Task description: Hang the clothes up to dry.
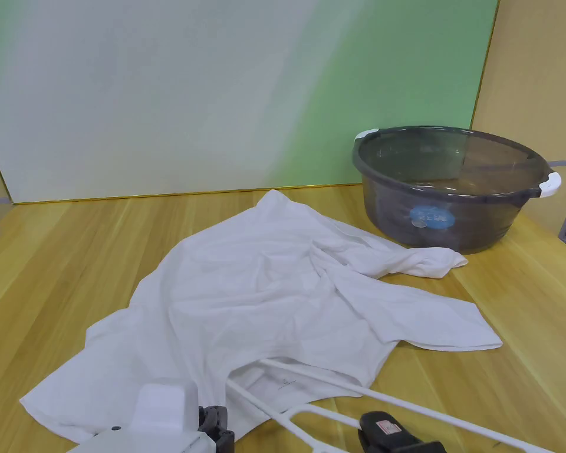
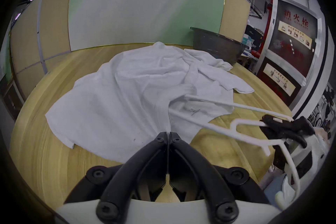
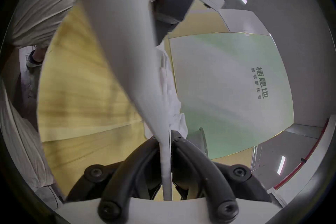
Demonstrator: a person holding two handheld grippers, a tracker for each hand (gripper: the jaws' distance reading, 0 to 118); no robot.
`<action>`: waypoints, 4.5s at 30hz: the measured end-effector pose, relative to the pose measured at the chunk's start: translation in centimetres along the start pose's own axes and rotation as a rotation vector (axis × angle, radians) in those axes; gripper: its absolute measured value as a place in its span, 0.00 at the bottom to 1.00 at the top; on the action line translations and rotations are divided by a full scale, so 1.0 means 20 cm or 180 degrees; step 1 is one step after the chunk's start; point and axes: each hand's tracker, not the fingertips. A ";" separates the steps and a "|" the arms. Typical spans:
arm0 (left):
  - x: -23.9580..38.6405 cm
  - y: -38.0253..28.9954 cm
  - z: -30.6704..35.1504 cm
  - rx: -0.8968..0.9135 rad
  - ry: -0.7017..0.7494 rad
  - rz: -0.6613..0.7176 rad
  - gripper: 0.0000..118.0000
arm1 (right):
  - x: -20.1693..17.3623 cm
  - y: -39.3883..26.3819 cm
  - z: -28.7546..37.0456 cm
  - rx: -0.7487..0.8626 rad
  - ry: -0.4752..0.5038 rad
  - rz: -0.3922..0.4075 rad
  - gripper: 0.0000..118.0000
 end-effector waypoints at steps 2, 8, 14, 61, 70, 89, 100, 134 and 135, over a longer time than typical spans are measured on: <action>0.00 0.01 0.01 0.0008 -0.0024 0.0004 0.00 | 0.03 0.01 -0.01 0.0017 -0.0008 -0.0022 0.05; 0.02 0.02 0.04 0.0174 0.0090 -0.0108 0.00 | 0.18 0.00 -0.03 -0.0042 0.0664 -0.0972 0.05; 0.05 0.03 0.06 0.0236 0.0144 -0.0164 0.00 | 0.42 -0.03 -0.09 -0.0009 0.1672 -0.2228 0.04; 0.16 0.22 0.35 0.0966 -0.0239 -0.0169 0.00 | 0.49 0.12 -0.58 0.0026 0.2431 -0.3426 0.04; 0.08 -0.03 0.30 0.0461 -0.0216 -0.0022 0.00 | 0.52 0.07 -0.64 0.0048 0.2269 -0.3583 0.04; -0.36 0.63 0.17 -0.0122 -0.1133 -0.3577 0.72 | 0.61 -0.13 -0.72 0.1097 0.2805 -0.2846 0.04; -0.36 0.72 -0.21 -0.0997 -0.1810 -0.3296 0.63 | 0.55 -0.16 -0.78 0.1308 0.2964 -0.2806 0.04; -0.53 0.69 -0.02 -0.0098 -0.2374 -0.2125 0.02 | 0.57 -0.26 0.03 0.0140 0.1448 -0.4335 0.88; -0.62 0.68 -0.13 0.0126 -0.2297 -0.2175 0.02 | 0.53 -0.25 0.01 -0.0066 0.1420 -0.4319 0.88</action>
